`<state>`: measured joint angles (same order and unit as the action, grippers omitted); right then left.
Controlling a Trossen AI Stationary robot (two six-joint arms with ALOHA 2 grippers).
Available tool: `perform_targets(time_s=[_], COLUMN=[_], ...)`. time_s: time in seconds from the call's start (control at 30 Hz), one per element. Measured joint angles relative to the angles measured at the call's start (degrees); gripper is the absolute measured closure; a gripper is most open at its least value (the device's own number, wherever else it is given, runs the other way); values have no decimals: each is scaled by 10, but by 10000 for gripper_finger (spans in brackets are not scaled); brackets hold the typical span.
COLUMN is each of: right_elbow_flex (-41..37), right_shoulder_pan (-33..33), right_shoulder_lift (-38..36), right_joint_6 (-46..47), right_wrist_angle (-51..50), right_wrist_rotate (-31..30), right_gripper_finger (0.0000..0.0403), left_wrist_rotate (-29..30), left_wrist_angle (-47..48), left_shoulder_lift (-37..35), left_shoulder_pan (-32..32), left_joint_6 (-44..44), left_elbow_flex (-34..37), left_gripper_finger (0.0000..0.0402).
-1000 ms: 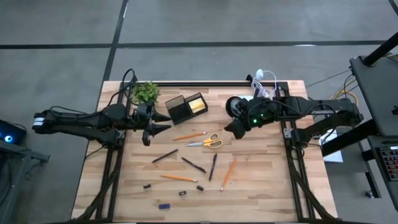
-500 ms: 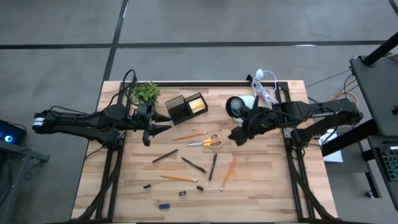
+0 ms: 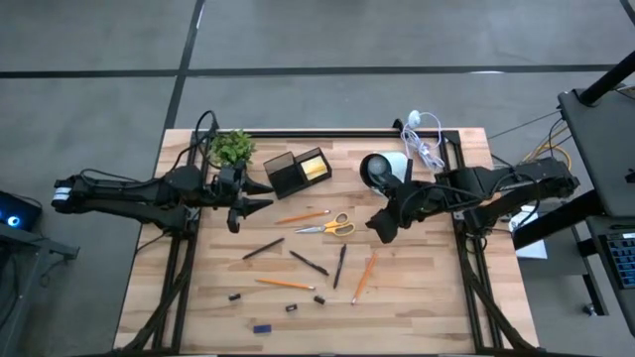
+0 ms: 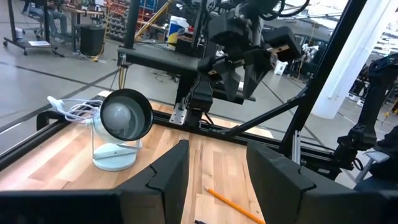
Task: Pick and place office supplies into organizer
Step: Put the right black binder clip into the black desk organizer
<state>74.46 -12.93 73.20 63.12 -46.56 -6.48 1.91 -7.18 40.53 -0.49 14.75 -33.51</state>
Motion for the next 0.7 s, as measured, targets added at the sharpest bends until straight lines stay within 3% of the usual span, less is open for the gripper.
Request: perform_targets(time_s=[0.2, 0.33, 0.47, 0.7], right_elbow_flex=[0, 0, 0, 27], right_shoulder_pan=[-12, -17, -21, -25], right_shoulder_lift=[39, 85, 129, 188], right_joint_6=[114, 141, 109, -6], right_wrist_angle=[-15, -27, -23, 49], right_wrist_rotate=[3, 62, 103, 115], right_gripper_finger=[273, 273, 273, 273], left_wrist_rotate=[0, 0, 0, 0], left_wrist_angle=[-2, -2, -3, -1], left_shoulder_lift=[-1, 0, 0, 1], left_shoulder_pan=[0, 0, 0, 0], left_joint_6=[1, 14, 20, 20], left_elbow_flex=[0, 0, 0, 1], left_gripper_finger=[256, 256, 256, 256])
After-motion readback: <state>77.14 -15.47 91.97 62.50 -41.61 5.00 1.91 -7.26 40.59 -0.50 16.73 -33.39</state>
